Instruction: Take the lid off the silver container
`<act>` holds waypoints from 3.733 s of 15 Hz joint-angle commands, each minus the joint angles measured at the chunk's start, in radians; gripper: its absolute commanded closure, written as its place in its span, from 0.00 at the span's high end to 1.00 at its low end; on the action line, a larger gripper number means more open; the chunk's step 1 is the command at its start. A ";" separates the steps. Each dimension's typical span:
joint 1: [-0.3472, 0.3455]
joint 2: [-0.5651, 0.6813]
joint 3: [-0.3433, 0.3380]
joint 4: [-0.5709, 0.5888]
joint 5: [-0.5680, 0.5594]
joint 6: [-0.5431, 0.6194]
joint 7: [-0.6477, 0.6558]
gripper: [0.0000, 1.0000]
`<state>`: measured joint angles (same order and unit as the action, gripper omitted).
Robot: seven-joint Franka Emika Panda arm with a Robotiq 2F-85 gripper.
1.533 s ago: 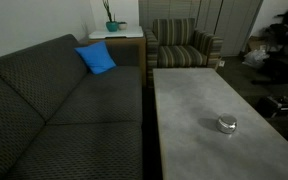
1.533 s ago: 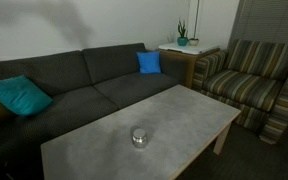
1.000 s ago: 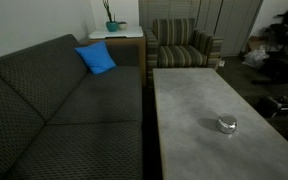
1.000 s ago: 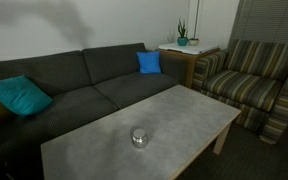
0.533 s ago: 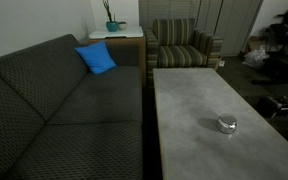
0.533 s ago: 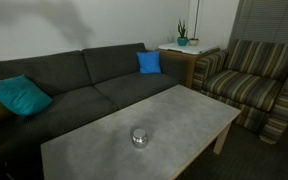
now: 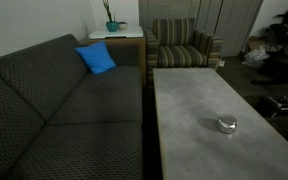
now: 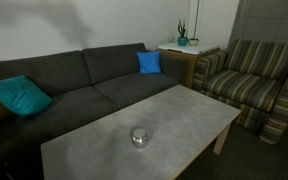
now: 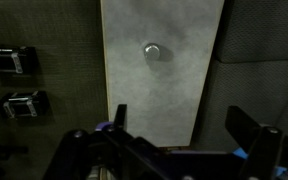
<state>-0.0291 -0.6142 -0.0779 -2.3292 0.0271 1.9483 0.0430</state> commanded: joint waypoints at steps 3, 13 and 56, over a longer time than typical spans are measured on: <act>-0.012 0.001 0.009 0.002 0.007 -0.002 -0.006 1.00; -0.017 0.036 -0.007 0.042 -0.017 -0.004 -0.046 1.00; -0.011 1.125 0.090 0.979 -0.061 -0.280 -0.560 1.00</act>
<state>-0.0290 0.5121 -0.0112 -1.3471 -0.0077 1.6731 -0.5358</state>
